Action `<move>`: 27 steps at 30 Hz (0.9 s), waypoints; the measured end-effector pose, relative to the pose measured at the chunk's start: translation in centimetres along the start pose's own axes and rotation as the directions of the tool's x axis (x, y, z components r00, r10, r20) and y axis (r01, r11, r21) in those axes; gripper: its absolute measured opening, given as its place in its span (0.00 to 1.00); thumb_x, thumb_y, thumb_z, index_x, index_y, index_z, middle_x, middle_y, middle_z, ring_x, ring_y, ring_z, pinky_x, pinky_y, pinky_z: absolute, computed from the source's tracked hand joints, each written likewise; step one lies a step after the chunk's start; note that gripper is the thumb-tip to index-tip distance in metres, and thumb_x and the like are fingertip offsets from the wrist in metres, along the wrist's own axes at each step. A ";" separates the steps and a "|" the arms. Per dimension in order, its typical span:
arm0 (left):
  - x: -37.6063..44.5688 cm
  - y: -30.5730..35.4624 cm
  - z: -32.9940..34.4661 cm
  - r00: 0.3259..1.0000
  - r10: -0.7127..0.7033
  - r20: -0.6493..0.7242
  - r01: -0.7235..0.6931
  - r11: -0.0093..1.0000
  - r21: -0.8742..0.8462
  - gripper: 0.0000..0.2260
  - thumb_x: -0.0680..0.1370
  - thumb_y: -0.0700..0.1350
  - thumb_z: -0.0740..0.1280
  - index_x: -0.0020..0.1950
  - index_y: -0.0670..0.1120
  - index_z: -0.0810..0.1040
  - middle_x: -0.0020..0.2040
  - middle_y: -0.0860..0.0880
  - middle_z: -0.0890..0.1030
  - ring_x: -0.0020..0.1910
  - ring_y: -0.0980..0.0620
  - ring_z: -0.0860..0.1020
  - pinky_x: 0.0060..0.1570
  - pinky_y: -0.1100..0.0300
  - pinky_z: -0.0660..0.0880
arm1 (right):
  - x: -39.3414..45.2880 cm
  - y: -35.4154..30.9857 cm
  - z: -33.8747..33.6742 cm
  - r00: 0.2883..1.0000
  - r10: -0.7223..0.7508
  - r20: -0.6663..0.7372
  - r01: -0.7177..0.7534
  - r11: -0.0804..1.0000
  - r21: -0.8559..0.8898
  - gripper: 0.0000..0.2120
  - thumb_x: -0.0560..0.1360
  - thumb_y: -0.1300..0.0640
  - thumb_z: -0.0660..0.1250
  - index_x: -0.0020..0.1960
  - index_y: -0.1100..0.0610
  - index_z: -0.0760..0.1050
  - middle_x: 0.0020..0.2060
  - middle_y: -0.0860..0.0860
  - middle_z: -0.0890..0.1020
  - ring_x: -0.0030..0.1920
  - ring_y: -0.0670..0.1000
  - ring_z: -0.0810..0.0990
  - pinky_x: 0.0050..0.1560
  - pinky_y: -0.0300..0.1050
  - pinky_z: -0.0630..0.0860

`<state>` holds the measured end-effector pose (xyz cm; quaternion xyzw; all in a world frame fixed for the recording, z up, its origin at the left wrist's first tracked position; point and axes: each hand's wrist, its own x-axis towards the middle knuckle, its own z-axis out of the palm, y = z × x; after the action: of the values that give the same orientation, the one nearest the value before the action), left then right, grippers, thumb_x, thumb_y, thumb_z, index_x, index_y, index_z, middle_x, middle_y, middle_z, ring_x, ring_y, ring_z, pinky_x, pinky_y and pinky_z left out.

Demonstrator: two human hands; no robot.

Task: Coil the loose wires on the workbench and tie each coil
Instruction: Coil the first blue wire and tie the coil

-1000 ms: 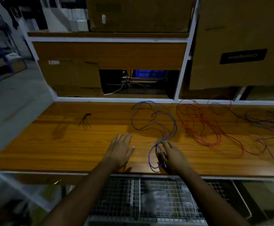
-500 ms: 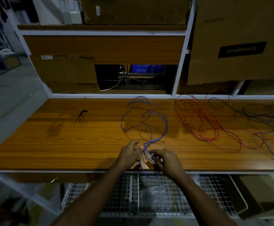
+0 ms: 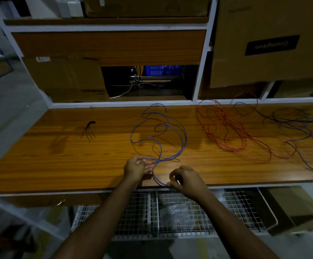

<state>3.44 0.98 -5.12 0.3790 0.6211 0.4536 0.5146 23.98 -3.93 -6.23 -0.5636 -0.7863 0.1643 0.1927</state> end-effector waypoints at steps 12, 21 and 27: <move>0.6 -0.1 -2.1 0.994 0.112 -0.004 -0.105 0.946 0.306 0.06 0.81 0.36 0.63 0.54 0.40 0.79 0.38 0.47 0.82 0.32 0.52 0.78 0.31 0.63 0.75 | 0.0 0.6 -1.3 0.917 0.202 -0.343 -0.125 0.965 0.232 0.05 0.70 0.55 0.77 0.45 0.47 0.85 0.43 0.47 0.72 0.46 0.40 0.71 0.43 0.38 0.67; -0.4 1.3 -1.5 0.970 0.221 0.098 -0.235 0.770 0.592 0.04 0.73 0.40 0.72 0.47 0.47 0.84 0.39 0.51 0.83 0.39 0.55 0.80 0.35 0.65 0.75 | 0.0 0.8 -3.7 0.899 0.386 -0.206 -0.296 0.884 0.362 0.06 0.75 0.62 0.71 0.50 0.59 0.85 0.34 0.47 0.83 0.32 0.32 0.79 0.33 0.22 0.69; -0.6 1.2 -1.5 0.962 0.222 0.159 -0.273 0.737 0.619 0.04 0.73 0.39 0.73 0.46 0.45 0.84 0.35 0.51 0.81 0.32 0.59 0.77 0.27 0.70 0.69 | 1.2 -0.7 -1.7 0.885 0.417 -0.207 -0.383 0.905 0.187 0.03 0.74 0.55 0.74 0.43 0.54 0.84 0.38 0.50 0.86 0.39 0.48 0.84 0.38 0.33 0.75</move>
<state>2.11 0.56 -3.74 0.6261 0.6619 0.2670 0.3141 23.85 -2.92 -4.30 -0.7144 -0.6100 0.1858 0.2881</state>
